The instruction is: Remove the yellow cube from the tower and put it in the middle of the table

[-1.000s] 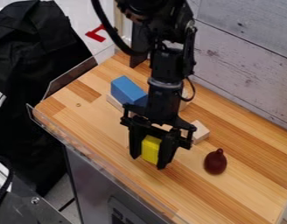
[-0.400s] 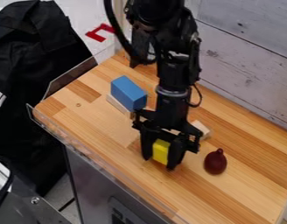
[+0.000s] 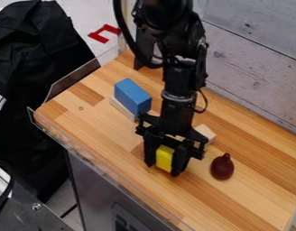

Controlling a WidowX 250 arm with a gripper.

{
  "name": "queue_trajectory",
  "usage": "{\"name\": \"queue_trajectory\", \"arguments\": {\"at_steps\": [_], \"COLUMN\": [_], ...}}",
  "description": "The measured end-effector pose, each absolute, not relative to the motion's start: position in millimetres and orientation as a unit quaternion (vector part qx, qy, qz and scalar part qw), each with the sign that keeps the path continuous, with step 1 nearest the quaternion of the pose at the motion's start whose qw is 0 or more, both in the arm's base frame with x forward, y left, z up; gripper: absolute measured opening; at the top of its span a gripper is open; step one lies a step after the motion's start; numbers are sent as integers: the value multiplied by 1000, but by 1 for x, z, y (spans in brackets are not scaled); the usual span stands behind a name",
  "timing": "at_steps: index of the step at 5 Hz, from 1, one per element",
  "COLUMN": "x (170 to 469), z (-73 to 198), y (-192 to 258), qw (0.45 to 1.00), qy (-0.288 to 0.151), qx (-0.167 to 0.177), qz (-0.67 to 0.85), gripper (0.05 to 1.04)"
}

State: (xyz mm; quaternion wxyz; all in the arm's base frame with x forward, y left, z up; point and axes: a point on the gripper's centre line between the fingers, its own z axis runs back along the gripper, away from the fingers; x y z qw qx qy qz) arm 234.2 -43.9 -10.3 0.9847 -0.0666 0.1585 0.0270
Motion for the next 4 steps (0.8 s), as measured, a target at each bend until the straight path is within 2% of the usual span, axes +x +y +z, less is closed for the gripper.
{"name": "queue_trajectory", "arguments": {"at_steps": [1, 2, 3, 4], "x": [234, 233, 232, 238], "z": [-10, -10, -5, 22], "y": [-44, -44, -43, -45], "qw": [984, 984, 984, 990], "qy": [160, 162, 162, 130], "qx": [-65, -65, -56, -45], "qz": [32, 37, 41, 35], "gripper": [668, 947, 1001, 1001]}}
